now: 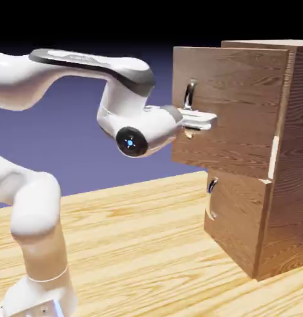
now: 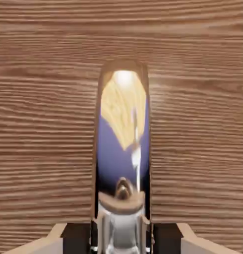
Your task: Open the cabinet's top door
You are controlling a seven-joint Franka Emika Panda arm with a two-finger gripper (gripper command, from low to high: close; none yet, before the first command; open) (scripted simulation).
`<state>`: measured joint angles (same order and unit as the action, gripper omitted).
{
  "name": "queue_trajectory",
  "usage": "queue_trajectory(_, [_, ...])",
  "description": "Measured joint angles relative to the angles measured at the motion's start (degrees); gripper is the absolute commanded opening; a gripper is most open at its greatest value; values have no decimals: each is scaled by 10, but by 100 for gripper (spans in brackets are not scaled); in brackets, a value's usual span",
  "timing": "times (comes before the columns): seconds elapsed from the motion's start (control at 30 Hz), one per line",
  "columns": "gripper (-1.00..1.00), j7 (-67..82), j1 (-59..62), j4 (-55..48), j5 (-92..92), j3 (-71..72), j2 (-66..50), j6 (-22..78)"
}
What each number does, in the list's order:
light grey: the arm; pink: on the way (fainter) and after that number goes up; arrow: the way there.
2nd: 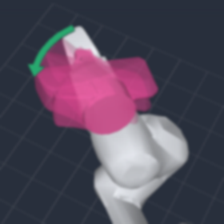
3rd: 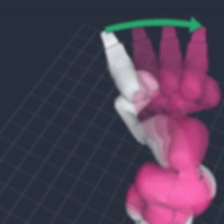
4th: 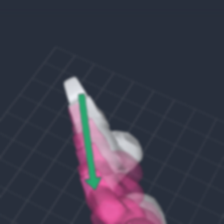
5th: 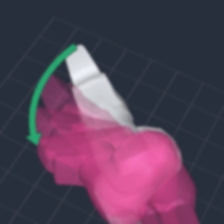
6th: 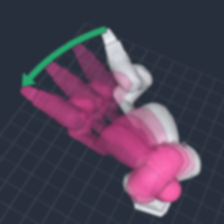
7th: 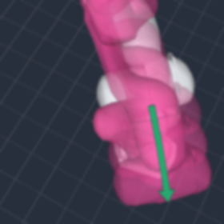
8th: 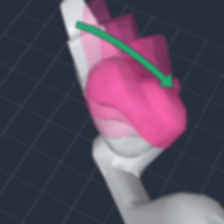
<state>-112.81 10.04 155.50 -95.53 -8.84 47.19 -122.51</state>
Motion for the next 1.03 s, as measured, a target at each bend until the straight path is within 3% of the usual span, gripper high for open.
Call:
queue_trajectory(0.5, [-100, 4, -25, -150, 259, -251, -158, 374])
queue_trajectory(1.03, [-100, 104, -78, -423, 301, -422, -465, 767])
